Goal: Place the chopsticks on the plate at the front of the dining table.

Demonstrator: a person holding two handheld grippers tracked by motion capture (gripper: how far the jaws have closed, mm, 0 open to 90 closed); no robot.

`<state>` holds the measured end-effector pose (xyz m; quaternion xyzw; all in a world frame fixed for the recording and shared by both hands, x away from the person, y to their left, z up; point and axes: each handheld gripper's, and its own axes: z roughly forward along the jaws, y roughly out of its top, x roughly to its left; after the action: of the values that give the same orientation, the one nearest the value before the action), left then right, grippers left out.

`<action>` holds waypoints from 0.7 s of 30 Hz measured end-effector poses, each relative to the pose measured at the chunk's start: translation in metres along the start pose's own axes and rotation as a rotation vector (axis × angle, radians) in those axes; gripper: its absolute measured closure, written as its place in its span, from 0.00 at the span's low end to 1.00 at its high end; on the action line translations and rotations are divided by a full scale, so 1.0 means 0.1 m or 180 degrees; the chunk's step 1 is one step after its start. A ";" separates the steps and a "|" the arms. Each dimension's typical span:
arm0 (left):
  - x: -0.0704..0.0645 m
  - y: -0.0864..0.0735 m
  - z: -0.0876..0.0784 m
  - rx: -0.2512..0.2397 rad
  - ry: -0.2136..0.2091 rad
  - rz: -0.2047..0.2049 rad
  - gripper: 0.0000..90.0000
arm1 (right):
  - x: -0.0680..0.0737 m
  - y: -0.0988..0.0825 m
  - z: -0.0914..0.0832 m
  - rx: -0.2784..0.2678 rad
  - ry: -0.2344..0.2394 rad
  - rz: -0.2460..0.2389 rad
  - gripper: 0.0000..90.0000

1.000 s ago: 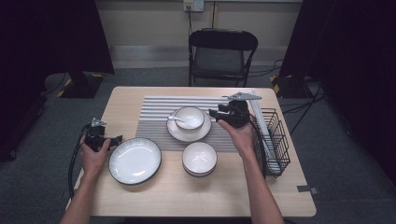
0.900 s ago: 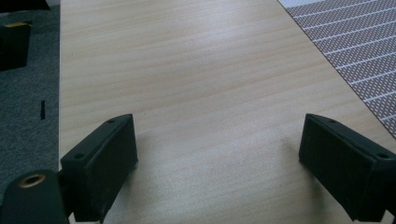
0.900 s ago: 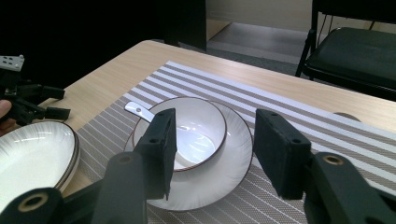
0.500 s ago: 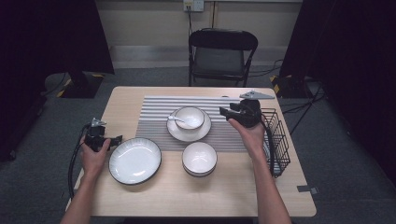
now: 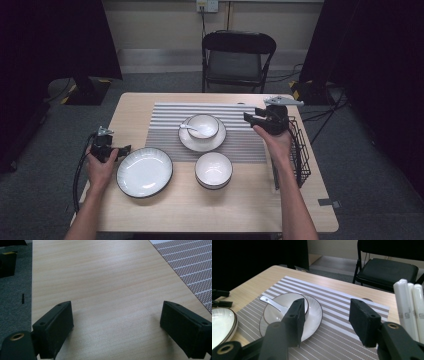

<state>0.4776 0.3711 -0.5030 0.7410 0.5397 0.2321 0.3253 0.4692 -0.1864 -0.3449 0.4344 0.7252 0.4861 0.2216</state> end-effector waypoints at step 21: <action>0.00 0.00 0.00 -0.0007 -0.0003 0.0001 0.12 | -0.23 -0.02 -0.16 -0.0032 -0.0263 0.0061 0.50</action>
<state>0.4778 0.3711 -0.5032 0.7408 0.5392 0.2324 0.3264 0.4688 -0.2147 -0.3426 0.4598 0.7088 0.4735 0.2488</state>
